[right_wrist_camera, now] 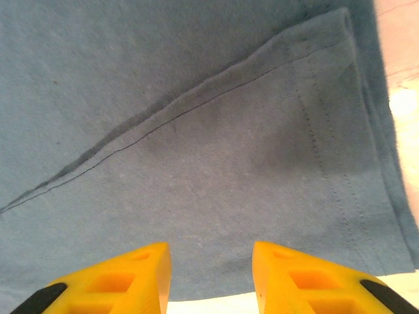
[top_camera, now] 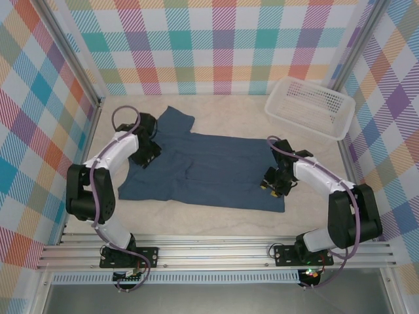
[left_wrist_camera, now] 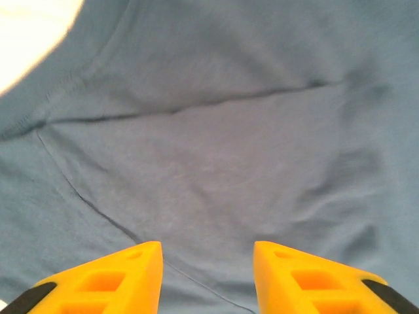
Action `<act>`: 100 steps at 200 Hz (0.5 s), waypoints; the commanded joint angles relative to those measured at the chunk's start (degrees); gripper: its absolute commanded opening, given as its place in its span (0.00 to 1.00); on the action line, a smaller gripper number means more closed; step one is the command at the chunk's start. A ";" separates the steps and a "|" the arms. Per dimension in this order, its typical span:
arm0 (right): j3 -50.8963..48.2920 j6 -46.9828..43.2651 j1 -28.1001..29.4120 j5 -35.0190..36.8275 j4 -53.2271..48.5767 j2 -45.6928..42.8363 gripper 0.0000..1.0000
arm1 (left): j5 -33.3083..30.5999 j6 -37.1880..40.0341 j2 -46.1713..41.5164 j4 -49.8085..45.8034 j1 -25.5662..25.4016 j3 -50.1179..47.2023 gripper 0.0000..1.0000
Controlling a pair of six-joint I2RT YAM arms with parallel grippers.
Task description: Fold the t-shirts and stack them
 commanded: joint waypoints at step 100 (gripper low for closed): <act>-1.96 1.94 1.39 0.95 -4.53 10.63 0.40 | -9.97 -8.36 -6.71 -2.94 5.18 -23.90 0.38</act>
